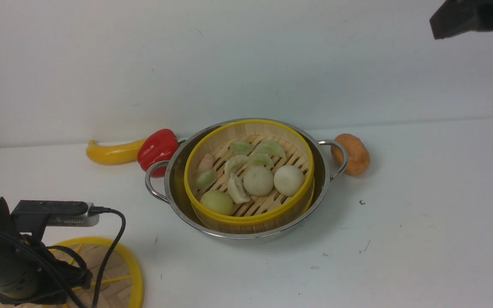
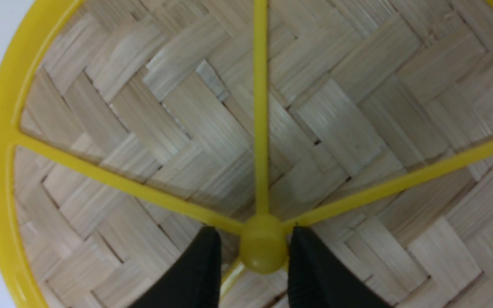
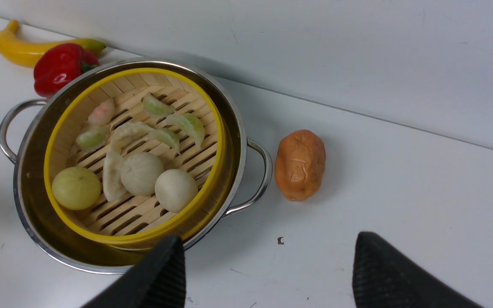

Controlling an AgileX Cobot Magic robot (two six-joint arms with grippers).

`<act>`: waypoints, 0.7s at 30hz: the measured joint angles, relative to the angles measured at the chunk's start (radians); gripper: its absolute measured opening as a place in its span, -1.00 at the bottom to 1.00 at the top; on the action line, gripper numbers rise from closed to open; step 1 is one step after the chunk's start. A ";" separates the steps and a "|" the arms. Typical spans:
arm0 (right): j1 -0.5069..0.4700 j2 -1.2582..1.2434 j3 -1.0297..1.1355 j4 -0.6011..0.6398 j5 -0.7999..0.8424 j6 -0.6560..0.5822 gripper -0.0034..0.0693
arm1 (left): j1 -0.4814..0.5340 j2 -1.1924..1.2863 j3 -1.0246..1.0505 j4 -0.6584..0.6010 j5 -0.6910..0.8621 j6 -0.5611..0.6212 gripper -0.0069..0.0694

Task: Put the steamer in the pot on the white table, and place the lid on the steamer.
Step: 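Grasp the bamboo steamer lid lying on the table by its centre knob, then place the yellow bamboo steamer lid onto the steamer in the pot with the left gripper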

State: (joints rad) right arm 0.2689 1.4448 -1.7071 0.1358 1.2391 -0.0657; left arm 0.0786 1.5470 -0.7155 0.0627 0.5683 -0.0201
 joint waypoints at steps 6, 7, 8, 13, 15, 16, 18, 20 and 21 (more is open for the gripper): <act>0.000 0.000 0.000 -0.003 0.000 0.000 0.47 | 0.000 -0.038 -0.074 0.016 0.123 0.000 -0.53; 0.000 0.000 0.000 -0.003 0.000 0.000 0.47 | 0.000 -0.050 -0.104 0.026 0.160 0.000 -0.53; 0.000 0.000 0.000 -0.003 0.000 0.000 0.47 | 0.000 -0.068 -0.125 0.032 0.200 0.000 -0.53; 0.000 0.000 0.000 -0.007 0.000 0.000 0.47 | -0.026 -0.147 -0.327 0.016 0.373 0.039 -0.53; 0.000 0.000 0.000 -0.020 0.000 0.000 0.47 | -0.096 -0.138 -0.437 -0.051 0.382 0.117 -0.53; 0.000 0.000 0.000 -0.023 0.000 0.000 0.47 | -0.136 -0.119 -0.482 -0.090 0.379 0.148 -0.53; 0.000 0.000 0.000 -0.027 0.000 0.000 0.47 | -0.210 -0.060 -0.563 -0.149 0.372 0.192 -0.53; 0.000 0.000 0.000 -0.028 0.000 0.001 0.47 | -0.276 0.027 -0.652 -0.183 0.371 0.206 -0.53; 0.000 0.000 0.000 -0.028 0.000 0.002 0.47 | -0.304 0.084 -0.706 -0.193 0.371 0.206 -0.53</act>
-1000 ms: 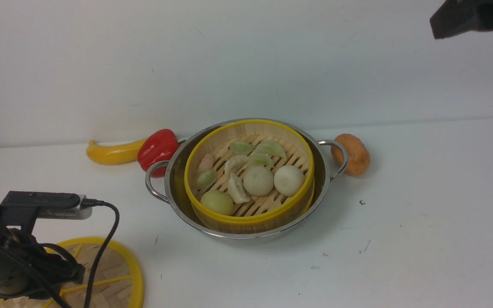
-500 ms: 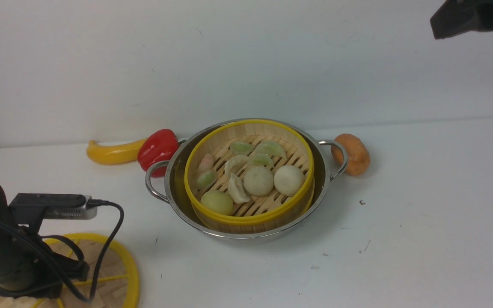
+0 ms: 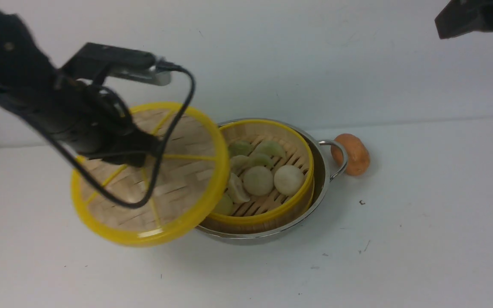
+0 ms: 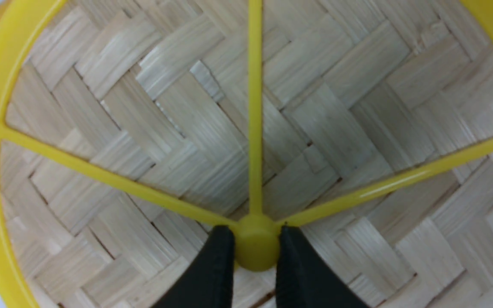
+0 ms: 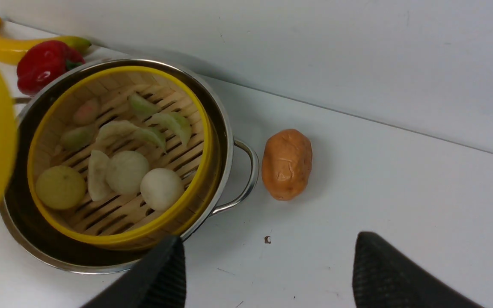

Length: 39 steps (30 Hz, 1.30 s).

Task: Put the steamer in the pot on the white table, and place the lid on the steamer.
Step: 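Place the yellow bamboo steamer lid onto the steamer in the pot with the left gripper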

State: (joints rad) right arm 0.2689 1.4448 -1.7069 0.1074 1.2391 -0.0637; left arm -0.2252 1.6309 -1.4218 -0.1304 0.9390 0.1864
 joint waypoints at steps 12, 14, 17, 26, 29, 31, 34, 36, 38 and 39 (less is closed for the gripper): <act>0.000 0.000 0.000 -0.001 0.000 0.001 0.47 | -0.118 0.449 -0.531 0.004 0.170 0.020 -0.53; 0.000 0.000 0.000 -0.002 0.000 0.001 0.47 | -0.126 0.474 -0.565 0.005 0.184 0.022 -0.53; 0.000 0.000 0.000 -0.005 0.000 0.001 0.47 | -0.133 0.502 -0.579 0.007 0.192 0.023 -0.53; 0.000 0.000 0.000 -0.005 -0.001 0.001 0.47 | -0.162 0.541 -0.579 0.012 0.184 0.040 -0.53; 0.000 0.000 0.000 -0.005 -0.001 0.001 0.47 | -0.178 0.544 -0.580 0.011 0.158 0.047 -0.53; 0.000 0.000 0.000 -0.005 -0.001 0.001 0.47 | -0.182 0.548 -0.581 0.009 0.155 0.048 -0.53; 0.000 0.000 0.000 -0.005 -0.001 0.001 0.47 | -0.183 0.561 -0.586 0.008 0.145 0.048 -0.53; 0.000 0.000 0.000 -0.005 -0.001 0.001 0.47 | -0.183 0.567 -0.588 0.015 0.131 0.048 -0.53; 0.000 0.000 0.000 -0.005 -0.001 0.001 0.47 | -0.183 0.571 -0.589 0.025 0.125 0.048 -0.53; 0.000 0.000 0.000 -0.005 -0.001 0.001 0.47 | -0.183 0.571 -0.589 0.029 0.124 0.048 -0.53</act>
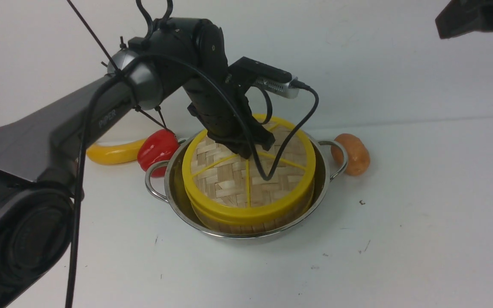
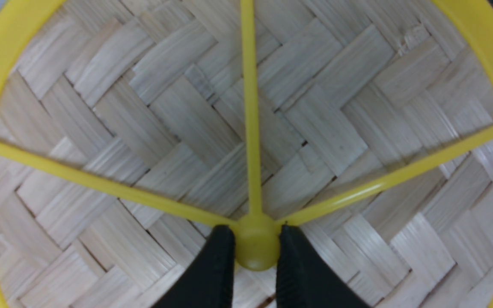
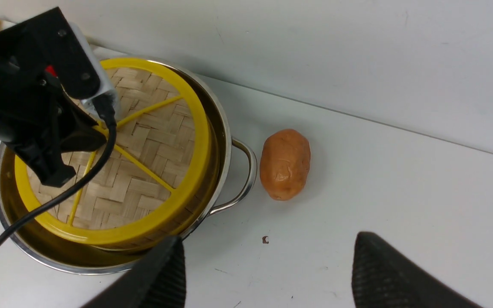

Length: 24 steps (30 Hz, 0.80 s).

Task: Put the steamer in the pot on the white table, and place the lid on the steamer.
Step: 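Place the yellow bamboo steamer lid onto the steamer in the pot with the left gripper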

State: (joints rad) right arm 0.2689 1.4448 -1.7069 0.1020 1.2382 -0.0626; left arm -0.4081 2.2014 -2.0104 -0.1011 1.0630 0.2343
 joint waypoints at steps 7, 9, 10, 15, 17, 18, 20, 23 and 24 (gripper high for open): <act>0.000 0.000 0.000 0.000 0.000 0.000 0.47 | -0.004 0.000 0.000 0.026 -0.003 -0.035 -0.53; 0.000 0.000 0.000 0.000 0.000 0.000 0.47 | -0.005 0.000 -0.002 0.037 0.001 -0.052 -0.53; 0.000 0.000 0.000 0.000 0.000 0.000 0.47 | -0.005 0.000 -0.002 0.040 0.004 -0.055 -0.53; 0.000 0.000 0.000 0.000 0.000 -0.001 0.47 | -0.006 0.001 -0.004 0.046 0.010 -0.063 -0.53; 0.000 0.000 0.000 0.000 0.000 -0.001 0.47 | -0.006 0.001 -0.005 0.048 0.013 -0.070 -0.53; 0.000 0.000 0.000 0.000 0.000 -0.001 0.47 | -0.006 0.001 -0.005 0.050 0.015 -0.073 -0.53; 0.000 0.000 0.000 0.000 0.000 -0.001 0.47 | -0.006 0.001 -0.005 0.050 0.017 -0.077 -0.53; 0.000 0.000 0.000 -0.006 0.000 -0.001 0.47 | -0.006 0.000 -0.006 0.051 0.017 -0.079 -0.53; 0.000 0.000 0.000 -0.008 0.000 -0.001 0.47 | -0.006 0.000 -0.006 0.051 0.017 -0.080 -0.53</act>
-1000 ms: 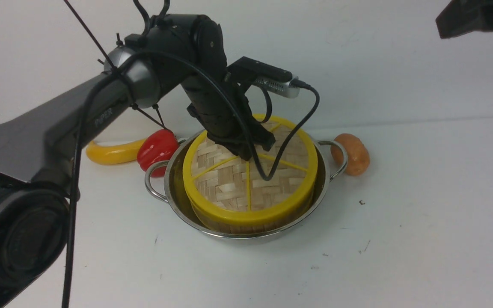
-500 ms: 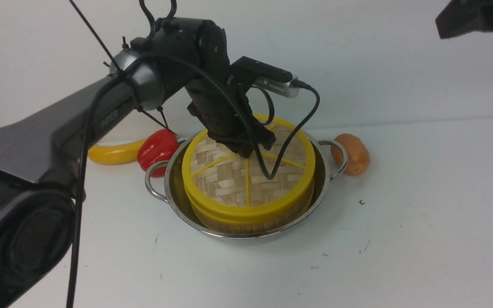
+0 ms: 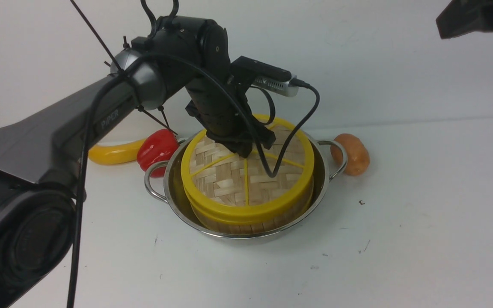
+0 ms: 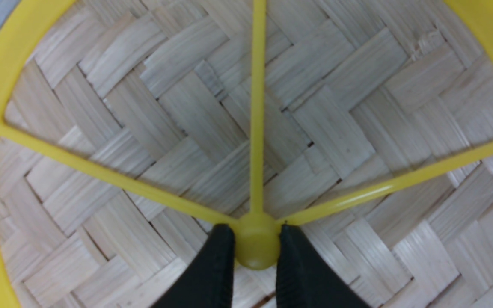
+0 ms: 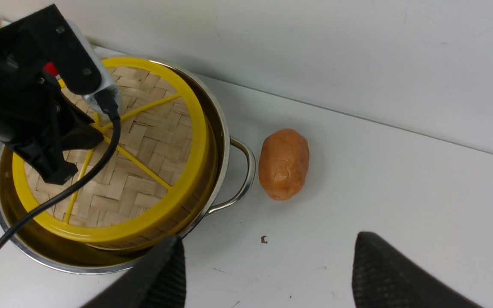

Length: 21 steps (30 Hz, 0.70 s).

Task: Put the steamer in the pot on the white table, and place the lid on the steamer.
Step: 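Place the yellow bamboo steamer lid onto the steamer in the pot with the left gripper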

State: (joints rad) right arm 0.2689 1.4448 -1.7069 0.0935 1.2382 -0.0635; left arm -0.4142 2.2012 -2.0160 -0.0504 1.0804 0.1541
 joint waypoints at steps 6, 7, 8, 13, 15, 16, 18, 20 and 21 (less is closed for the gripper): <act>0.000 0.000 0.000 -0.017 0.000 0.000 0.47 | 0.001 -0.007 0.000 0.020 0.029 -0.008 -0.53; 0.000 0.000 0.000 -0.017 0.000 0.000 0.47 | 0.001 -0.008 0.000 0.023 0.031 -0.008 -0.53; 0.000 0.000 0.000 -0.017 0.000 0.000 0.47 | 0.001 -0.008 0.000 0.023 0.034 -0.008 -0.53; 0.000 0.000 0.000 -0.017 0.000 0.001 0.47 | 0.001 -0.008 0.000 0.025 0.033 -0.008 -0.53; 0.000 0.000 0.000 -0.017 0.000 0.001 0.47 | 0.001 -0.008 0.000 0.026 0.028 -0.008 -0.53; 0.000 0.000 0.000 -0.017 0.000 0.001 0.47 | 0.001 -0.008 0.000 0.027 0.026 -0.008 -0.53; 0.000 0.000 0.000 -0.017 0.000 0.001 0.47 | 0.001 -0.008 0.001 0.028 0.025 -0.008 -0.53; 0.000 0.000 0.000 -0.017 0.000 0.001 0.47 | 0.001 -0.008 0.001 0.028 0.024 -0.008 -0.53; 0.000 0.000 0.000 -0.017 0.000 0.001 0.47 | 0.001 -0.008 0.001 0.028 0.024 -0.007 -0.53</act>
State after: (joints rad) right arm 0.2689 1.4448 -1.7069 0.0761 1.2382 -0.0625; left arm -0.4132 2.1937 -2.0151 -0.0225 1.1045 0.1471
